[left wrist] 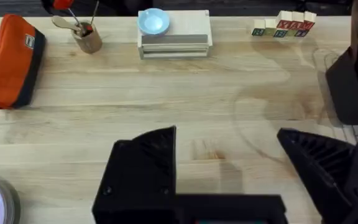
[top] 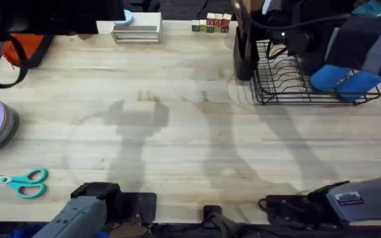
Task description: Pick up the spoon on the table one by one and put them onto the rack
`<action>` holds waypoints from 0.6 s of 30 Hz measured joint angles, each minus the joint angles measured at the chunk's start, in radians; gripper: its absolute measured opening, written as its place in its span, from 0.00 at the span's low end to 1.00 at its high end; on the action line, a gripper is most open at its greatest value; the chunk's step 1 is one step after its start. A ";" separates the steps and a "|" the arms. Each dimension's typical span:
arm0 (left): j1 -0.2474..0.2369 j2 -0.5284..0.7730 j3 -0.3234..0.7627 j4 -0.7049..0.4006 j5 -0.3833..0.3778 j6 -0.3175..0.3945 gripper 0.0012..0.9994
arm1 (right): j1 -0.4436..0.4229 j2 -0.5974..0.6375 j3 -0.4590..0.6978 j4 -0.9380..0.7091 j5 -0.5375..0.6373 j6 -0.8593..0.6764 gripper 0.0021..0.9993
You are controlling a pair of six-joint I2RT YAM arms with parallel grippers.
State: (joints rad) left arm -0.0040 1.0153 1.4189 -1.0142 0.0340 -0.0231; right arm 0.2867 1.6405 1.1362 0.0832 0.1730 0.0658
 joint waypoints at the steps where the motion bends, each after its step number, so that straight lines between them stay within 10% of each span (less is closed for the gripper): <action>1: 0.000 0.000 0.000 0.000 0.000 0.000 0.99 | 0.000 0.000 0.000 -0.015 0.000 0.000 0.03; 18: 0.000 0.000 0.000 0.000 0.000 0.000 0.99 | 0.000 -0.111 0.002 -0.259 -0.002 0.000 0.03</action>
State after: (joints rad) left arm -0.0040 1.0153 1.4189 -1.0142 0.0338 -0.0231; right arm 0.2867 1.5296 1.1385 -0.1755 0.1715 0.0658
